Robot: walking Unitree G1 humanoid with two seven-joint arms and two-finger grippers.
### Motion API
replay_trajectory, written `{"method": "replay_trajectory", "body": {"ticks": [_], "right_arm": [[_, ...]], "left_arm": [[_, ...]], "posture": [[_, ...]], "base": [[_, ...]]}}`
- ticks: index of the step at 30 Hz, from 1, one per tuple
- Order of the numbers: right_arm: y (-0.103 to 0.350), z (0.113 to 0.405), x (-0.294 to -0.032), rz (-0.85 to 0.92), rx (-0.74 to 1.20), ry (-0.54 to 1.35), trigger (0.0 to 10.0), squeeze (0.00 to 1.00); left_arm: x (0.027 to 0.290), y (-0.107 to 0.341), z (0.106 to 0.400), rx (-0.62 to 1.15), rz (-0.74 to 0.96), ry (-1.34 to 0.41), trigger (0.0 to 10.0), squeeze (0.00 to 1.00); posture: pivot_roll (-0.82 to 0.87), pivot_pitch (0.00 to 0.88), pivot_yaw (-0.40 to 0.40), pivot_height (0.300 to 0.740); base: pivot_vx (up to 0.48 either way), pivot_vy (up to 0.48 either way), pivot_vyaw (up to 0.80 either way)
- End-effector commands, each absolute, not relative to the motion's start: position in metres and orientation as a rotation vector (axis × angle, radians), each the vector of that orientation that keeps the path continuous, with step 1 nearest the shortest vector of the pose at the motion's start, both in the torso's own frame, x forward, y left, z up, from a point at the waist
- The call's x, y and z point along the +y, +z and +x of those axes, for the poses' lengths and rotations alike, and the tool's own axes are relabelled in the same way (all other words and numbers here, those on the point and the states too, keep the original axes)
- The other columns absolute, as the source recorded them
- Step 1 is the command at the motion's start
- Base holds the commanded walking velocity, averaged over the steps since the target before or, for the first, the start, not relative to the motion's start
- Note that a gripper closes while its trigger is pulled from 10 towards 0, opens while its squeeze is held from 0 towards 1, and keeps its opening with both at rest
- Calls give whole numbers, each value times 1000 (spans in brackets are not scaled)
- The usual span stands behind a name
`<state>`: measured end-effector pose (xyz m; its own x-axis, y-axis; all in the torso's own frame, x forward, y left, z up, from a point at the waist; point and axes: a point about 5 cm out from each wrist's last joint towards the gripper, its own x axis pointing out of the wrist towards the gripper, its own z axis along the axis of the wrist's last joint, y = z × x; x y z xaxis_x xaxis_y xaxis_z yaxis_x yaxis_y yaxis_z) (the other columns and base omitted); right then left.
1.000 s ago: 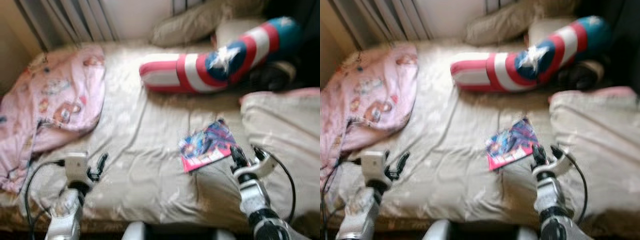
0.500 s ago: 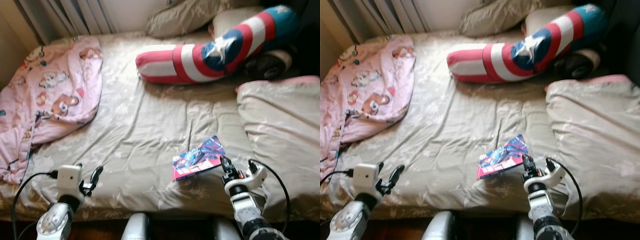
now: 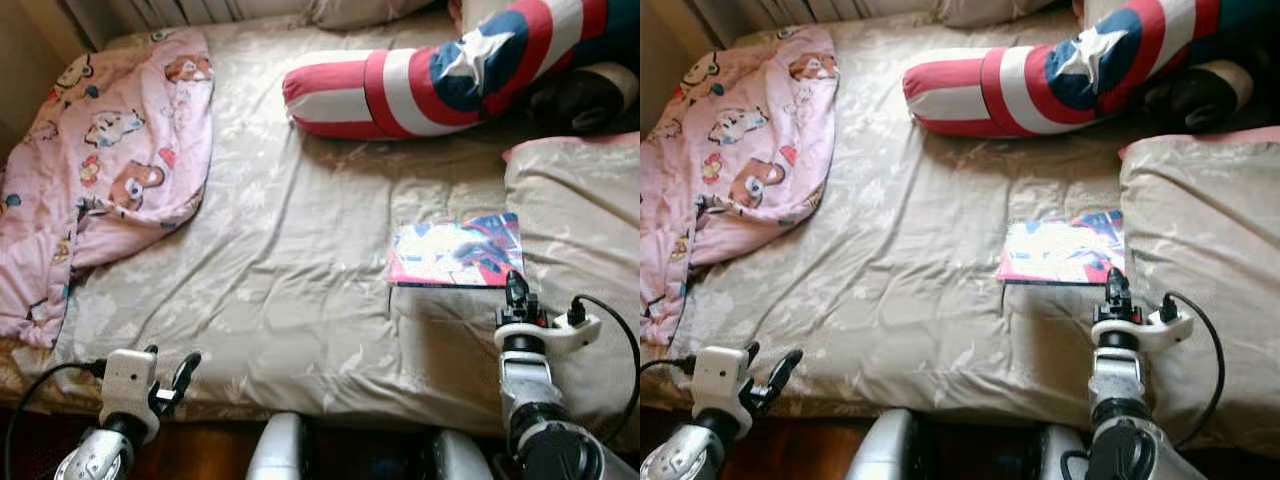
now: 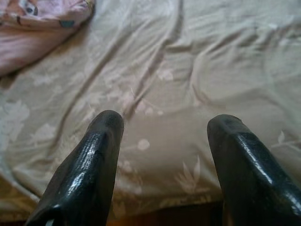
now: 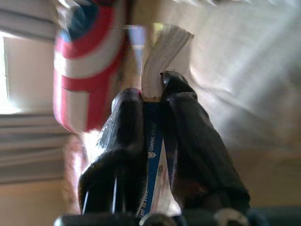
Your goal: Clean up the room
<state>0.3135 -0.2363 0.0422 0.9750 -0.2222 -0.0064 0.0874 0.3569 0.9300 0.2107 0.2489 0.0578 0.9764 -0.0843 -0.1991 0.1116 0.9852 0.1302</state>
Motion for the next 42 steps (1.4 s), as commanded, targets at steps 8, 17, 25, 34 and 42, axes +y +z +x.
{"method": "replay_trajectory", "body": {"ticks": [8, 17, 25, 34, 42], "right_arm": [[4, 283, -234, 1087, 88, -320, 10000, 0], [-9, 268, -241, 1070, 139, -431, 10000, 0], [-11, 266, -245, 1047, 169, -464, 10000, 0], [-11, 267, -246, 1006, 210, -475, 10000, 741], [-13, 265, -249, 1000, 220, -533, 10000, 671]], "left_arm": [[247, 53, 197, 259, 197, -150, 10000, 0], [250, 56, 199, 265, 198, -154, 10000, 0], [247, 54, 198, 269, 186, -149, 10000, 0], [248, 54, 198, 275, 185, -142, 10000, 0], [249, 53, 200, 282, 186, -152, 10000, 0]], "posture": [[269, 310, 150, 646], [268, 327, 152, 646], [273, 329, 150, 646], [290, 333, 155, 646], [278, 326, 160, 646]], "base": [[0, 0, 0], [0, 0, 0], [0, 0, 0], [0, 0, 0], [0, 0, 0]]}}
